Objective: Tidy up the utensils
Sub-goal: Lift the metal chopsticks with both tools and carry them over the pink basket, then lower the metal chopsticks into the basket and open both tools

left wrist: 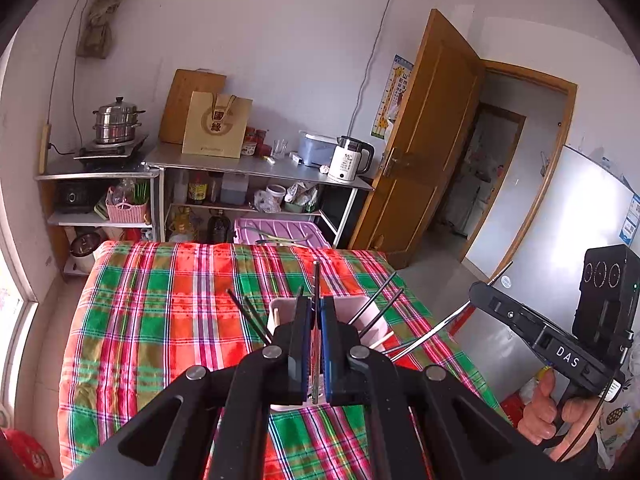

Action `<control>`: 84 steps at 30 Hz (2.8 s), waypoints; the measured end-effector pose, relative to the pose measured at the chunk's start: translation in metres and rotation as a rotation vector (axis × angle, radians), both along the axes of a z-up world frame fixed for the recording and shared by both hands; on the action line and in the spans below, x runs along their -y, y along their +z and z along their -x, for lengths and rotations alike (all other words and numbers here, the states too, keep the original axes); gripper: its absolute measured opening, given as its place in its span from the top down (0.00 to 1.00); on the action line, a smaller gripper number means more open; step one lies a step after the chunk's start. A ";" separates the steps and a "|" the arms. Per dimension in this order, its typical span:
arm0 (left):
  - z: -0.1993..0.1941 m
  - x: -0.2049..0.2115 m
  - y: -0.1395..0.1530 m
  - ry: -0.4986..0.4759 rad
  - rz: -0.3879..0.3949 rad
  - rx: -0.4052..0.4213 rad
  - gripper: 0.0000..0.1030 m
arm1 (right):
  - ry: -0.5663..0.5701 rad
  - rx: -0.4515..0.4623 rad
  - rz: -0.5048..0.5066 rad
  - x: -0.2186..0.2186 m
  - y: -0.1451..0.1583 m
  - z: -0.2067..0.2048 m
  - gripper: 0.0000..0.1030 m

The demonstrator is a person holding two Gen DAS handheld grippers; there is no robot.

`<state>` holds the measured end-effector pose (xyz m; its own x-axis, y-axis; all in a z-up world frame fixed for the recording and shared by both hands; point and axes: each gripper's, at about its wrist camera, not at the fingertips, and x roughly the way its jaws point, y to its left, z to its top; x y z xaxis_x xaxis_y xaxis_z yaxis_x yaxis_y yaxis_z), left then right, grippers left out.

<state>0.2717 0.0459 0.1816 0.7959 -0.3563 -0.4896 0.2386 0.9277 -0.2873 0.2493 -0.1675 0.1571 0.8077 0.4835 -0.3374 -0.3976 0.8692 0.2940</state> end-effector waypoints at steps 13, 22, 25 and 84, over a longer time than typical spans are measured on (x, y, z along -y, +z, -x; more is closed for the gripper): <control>-0.039 0.004 -0.012 -0.018 0.022 0.006 0.96 | -0.001 -0.008 0.008 -0.015 -0.014 -0.042 0.96; -0.042 0.005 -0.024 -0.030 0.028 0.038 0.96 | -0.009 -0.024 0.040 -0.022 -0.029 -0.051 0.96; -0.041 0.006 -0.023 -0.035 0.020 0.044 0.96 | -0.010 -0.025 0.046 -0.022 -0.029 -0.052 0.96; -0.096 -0.015 -0.050 -0.068 0.002 -0.061 0.96 | 0.047 -0.124 0.056 -0.018 -0.069 -0.086 0.96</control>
<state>0.3675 0.0612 0.1319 0.7383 -0.4093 -0.5360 0.2830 0.9094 -0.3047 0.3349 -0.1499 0.0878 0.7350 0.4974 -0.4609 -0.4016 0.8669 0.2953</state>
